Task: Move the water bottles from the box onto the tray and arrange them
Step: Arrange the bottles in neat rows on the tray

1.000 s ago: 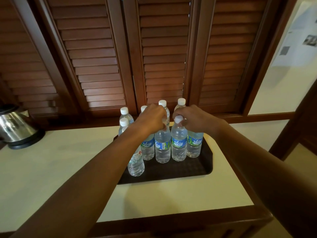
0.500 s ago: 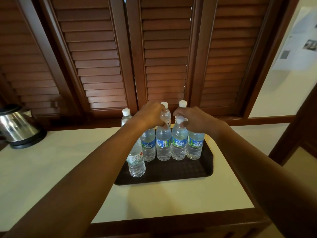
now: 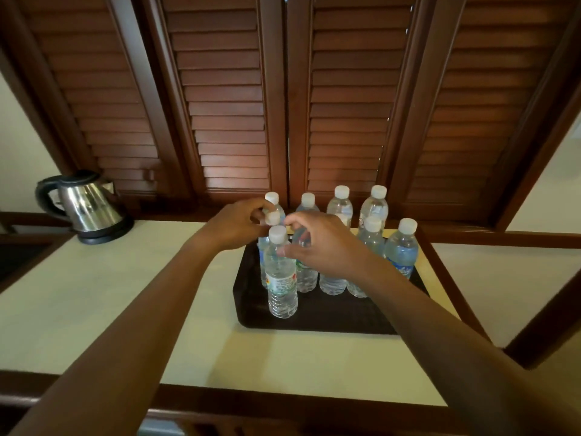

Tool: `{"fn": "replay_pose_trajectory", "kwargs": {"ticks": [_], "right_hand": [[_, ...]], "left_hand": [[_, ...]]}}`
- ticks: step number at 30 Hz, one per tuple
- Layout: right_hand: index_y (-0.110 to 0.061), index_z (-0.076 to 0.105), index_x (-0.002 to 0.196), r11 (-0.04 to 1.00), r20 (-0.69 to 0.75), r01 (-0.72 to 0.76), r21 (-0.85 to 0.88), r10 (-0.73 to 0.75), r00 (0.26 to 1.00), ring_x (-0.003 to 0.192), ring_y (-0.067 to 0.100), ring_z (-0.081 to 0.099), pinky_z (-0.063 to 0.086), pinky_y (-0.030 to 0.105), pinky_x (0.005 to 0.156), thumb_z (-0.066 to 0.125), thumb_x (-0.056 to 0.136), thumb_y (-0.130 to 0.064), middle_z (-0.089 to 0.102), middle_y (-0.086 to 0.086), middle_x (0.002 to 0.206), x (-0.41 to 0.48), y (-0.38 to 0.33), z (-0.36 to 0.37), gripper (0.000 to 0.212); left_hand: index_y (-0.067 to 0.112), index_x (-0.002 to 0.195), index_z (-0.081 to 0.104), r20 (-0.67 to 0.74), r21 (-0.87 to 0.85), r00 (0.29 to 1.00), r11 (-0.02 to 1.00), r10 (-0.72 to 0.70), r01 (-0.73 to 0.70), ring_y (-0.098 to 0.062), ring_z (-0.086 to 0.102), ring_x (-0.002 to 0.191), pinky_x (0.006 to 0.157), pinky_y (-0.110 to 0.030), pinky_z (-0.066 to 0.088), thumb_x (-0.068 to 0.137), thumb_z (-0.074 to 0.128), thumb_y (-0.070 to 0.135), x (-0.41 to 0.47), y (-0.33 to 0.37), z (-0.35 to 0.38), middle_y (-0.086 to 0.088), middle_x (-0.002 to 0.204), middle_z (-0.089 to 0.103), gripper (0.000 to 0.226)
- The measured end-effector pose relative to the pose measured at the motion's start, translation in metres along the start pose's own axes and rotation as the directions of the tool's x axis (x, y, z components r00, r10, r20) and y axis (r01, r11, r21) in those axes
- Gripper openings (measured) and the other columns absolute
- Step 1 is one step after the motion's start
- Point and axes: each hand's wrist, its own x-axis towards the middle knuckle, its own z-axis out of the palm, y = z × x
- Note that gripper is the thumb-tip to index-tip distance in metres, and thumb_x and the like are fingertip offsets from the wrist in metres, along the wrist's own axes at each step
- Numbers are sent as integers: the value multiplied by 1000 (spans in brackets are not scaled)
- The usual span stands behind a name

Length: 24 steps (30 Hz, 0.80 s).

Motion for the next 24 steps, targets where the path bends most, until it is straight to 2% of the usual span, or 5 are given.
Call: {"fn": "replay_pose_trajectory", "kwargs": {"ticks": [3,6,14,20,24], "right_hand": [[-23,64,127,1000,-27,-7,18,8,1000,79,-1,53,32,12,62,75,85,-51,65,-11,106,8,-7,17,51],[-24,67,116,999,-44,-16,35,17,999,73,-3,54,32,13,60,75,87,-44,64,-12,93,14,-10,20,36],[-22,70,113,998,37,-50,26,49,998,75,-1,59,37,16,64,80,85,-32,67,-9,92,25,-6,8,32],[-23,71,108,997,11,-72,23,71,997,82,9,66,46,26,73,82,81,-37,71,-7,92,31,-6,9,32],[-23,70,108,996,11,-68,59,67,998,82,6,65,45,21,69,82,82,-34,71,-8,93,30,-2,11,30]], "left_hand": [[29,118,65,-108,-22,994,999,28,-31,-4,67,92,79,-19,53,84,80,26,2,-7,13,10,111,70,37],[26,108,66,-198,-12,979,998,54,-58,-4,68,86,78,-19,56,82,82,17,8,-10,18,7,104,72,32],[21,111,75,-161,10,985,998,63,-63,11,60,76,69,0,41,79,85,19,25,-9,12,9,97,73,34],[19,105,77,-208,14,977,998,55,-53,3,62,76,81,-20,55,76,86,17,33,-7,17,4,95,74,30],[16,116,73,-211,-11,976,998,55,-59,0,63,79,82,-18,55,77,86,16,27,-10,16,1,99,74,41]]}}
